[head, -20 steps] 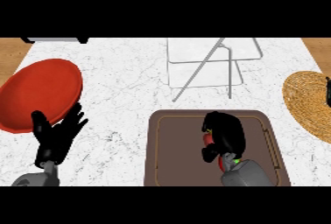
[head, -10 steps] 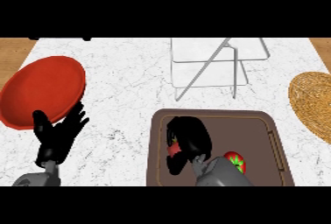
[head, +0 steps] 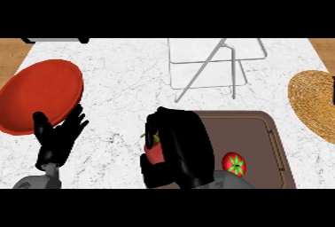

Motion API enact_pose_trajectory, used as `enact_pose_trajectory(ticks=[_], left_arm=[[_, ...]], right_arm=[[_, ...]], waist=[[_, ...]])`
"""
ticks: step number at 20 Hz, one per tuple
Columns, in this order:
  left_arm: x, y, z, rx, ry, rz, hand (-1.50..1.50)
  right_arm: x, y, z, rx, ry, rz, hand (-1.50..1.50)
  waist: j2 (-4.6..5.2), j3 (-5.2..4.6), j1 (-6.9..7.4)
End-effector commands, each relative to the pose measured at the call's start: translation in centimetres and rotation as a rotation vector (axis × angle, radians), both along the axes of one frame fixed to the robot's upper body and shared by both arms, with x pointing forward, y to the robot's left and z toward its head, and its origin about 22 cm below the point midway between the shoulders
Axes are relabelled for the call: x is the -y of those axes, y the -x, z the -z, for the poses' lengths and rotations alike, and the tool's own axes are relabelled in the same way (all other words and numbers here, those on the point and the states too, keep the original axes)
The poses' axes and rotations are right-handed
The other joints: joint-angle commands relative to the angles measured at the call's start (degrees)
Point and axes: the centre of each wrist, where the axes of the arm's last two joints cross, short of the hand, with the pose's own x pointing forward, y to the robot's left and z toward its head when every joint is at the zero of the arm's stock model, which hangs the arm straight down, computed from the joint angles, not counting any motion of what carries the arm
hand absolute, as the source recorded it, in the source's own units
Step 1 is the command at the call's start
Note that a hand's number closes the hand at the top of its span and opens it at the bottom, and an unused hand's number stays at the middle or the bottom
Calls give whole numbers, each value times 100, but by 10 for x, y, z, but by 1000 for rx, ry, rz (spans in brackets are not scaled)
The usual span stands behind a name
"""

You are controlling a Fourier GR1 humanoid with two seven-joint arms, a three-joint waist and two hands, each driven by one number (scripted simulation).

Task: Pick the bell pepper from the tray and place it in the tiered shelf

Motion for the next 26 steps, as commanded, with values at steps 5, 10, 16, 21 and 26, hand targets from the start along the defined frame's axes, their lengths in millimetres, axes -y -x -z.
enact_pose_trajectory(ticks=[5,10,16,21,26], left_arm=[[2,6,8,-38,13,0,0],[-4,5,7,-33,7,-13,0],[-6,1,-1,-33,13,12,0],[3,3,2,-20,-3,-2,0],[8,5,5,-25,4,9,0]], right_arm=[[20,18,-107,165,-55,143,150],[43,-1,-148,188,-79,211,150],[41,-44,-190,192,-124,269,150],[72,-68,-231,213,-157,299,150],[83,-100,-238,197,-103,286,150]], waist=[[17,-23,7],[23,-23,-32],[38,-25,40],[37,-21,42],[44,-20,54]])
